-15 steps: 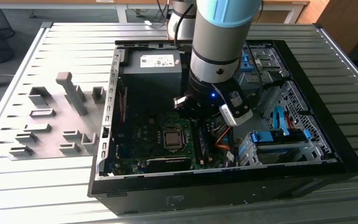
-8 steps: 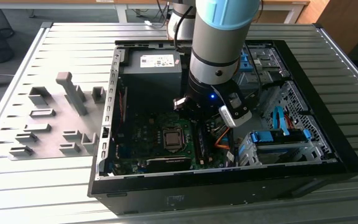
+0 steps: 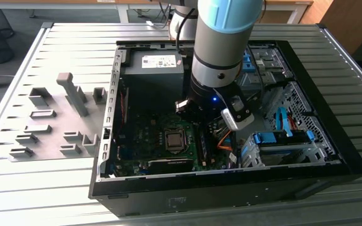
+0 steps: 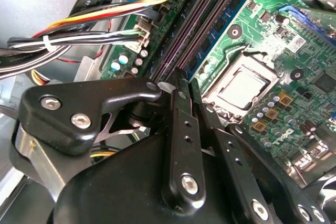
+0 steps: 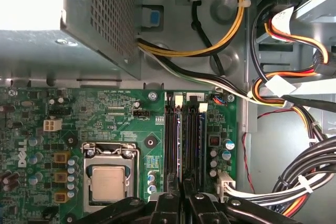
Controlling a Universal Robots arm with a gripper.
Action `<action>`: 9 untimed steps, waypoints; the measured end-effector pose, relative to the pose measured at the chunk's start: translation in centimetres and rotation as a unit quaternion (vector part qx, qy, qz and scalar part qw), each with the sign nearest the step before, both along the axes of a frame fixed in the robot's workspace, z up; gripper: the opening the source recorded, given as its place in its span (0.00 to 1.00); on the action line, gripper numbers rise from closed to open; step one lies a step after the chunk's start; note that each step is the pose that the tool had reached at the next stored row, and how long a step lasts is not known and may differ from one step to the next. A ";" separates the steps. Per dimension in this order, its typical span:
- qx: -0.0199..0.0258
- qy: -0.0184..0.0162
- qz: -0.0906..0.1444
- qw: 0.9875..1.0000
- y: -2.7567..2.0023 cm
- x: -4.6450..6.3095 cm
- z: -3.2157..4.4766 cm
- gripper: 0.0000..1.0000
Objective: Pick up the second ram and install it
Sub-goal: 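Insert the second ram into the second slot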
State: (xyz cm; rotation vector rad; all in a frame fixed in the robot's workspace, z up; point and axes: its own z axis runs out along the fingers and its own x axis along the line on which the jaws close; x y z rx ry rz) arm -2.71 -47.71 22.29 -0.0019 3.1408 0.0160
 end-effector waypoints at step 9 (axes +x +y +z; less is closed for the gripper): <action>0.000 0.000 0.000 1.000 -0.03 0.0 -0.18 0.14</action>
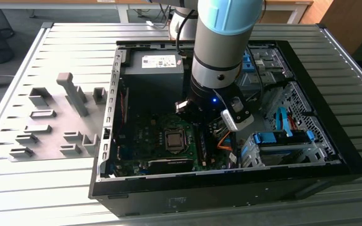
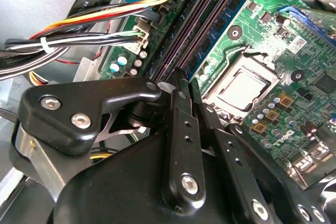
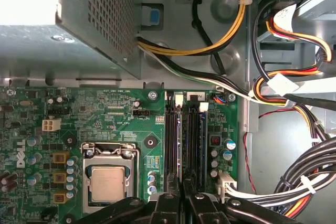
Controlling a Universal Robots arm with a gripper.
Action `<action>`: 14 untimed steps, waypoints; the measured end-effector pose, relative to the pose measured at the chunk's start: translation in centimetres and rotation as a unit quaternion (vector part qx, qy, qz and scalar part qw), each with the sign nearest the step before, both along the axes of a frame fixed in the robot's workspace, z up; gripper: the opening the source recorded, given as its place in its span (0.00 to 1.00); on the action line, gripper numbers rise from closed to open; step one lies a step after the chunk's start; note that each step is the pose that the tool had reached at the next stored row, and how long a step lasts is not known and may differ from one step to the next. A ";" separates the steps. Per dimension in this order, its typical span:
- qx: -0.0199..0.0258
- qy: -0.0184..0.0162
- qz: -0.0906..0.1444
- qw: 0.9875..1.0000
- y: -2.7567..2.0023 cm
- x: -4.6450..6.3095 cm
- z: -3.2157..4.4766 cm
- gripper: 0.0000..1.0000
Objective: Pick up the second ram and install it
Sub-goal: 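Insert the second ram into the second slot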
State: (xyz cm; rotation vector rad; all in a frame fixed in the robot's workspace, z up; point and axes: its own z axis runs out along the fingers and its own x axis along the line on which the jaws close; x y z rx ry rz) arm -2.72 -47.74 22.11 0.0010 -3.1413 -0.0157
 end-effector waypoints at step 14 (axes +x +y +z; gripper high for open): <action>0.000 0.000 0.000 1.000 0.12 -0.1 -0.18 0.14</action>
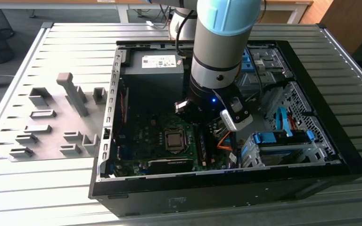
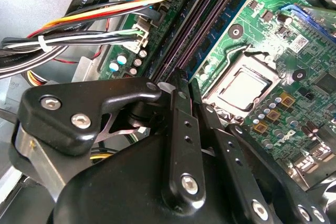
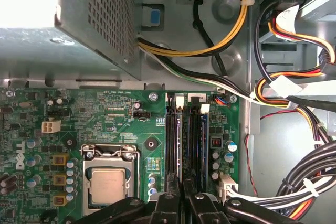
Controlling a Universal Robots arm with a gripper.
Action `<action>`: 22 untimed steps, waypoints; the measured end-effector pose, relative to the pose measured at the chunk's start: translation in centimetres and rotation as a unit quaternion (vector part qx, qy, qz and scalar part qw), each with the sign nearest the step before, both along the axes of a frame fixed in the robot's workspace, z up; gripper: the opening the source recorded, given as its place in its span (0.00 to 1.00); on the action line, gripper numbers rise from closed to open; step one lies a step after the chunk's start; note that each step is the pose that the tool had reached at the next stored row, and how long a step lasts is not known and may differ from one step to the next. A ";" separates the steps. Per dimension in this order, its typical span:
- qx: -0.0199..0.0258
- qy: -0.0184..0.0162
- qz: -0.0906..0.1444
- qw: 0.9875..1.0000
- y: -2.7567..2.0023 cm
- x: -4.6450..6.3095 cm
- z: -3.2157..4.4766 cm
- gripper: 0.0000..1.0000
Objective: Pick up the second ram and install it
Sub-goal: 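Insert the second ram into the second slot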
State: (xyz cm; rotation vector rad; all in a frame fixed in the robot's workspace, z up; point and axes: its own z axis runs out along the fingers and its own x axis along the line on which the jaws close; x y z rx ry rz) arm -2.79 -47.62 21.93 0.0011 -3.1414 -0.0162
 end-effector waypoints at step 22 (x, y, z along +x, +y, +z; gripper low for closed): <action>0.000 0.000 0.000 1.000 0.00 0.0 -0.46 0.14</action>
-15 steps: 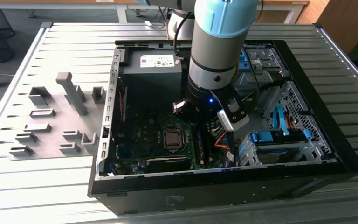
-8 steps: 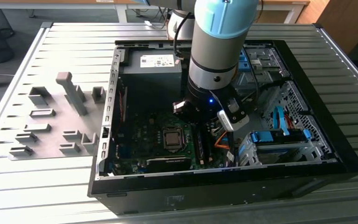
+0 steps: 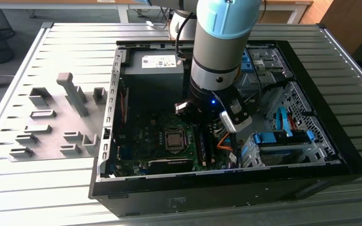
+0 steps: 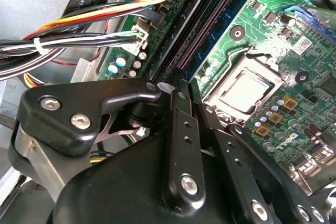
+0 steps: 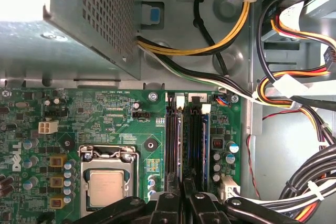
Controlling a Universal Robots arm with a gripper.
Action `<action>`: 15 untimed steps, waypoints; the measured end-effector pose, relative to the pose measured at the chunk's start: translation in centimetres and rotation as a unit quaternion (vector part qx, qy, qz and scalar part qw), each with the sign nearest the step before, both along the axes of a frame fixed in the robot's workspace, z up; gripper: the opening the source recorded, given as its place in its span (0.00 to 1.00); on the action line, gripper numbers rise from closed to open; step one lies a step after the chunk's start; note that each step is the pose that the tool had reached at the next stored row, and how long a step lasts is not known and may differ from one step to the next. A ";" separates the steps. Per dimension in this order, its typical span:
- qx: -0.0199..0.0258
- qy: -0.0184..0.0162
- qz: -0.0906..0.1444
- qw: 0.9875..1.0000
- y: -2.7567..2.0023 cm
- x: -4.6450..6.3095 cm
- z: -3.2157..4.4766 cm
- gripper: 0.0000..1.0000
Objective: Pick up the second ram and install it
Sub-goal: 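Insert the second ram into the second slot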
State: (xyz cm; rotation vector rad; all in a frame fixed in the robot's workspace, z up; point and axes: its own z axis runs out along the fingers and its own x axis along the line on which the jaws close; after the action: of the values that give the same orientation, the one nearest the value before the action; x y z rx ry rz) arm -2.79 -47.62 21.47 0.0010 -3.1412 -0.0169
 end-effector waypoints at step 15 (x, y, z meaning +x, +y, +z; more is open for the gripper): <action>0.001 0.001 0.000 1.000 0.00 0.0 0.30 0.14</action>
State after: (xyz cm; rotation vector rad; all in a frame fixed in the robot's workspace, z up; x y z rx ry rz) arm -2.79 -47.62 21.78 0.0010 -3.1395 -0.0202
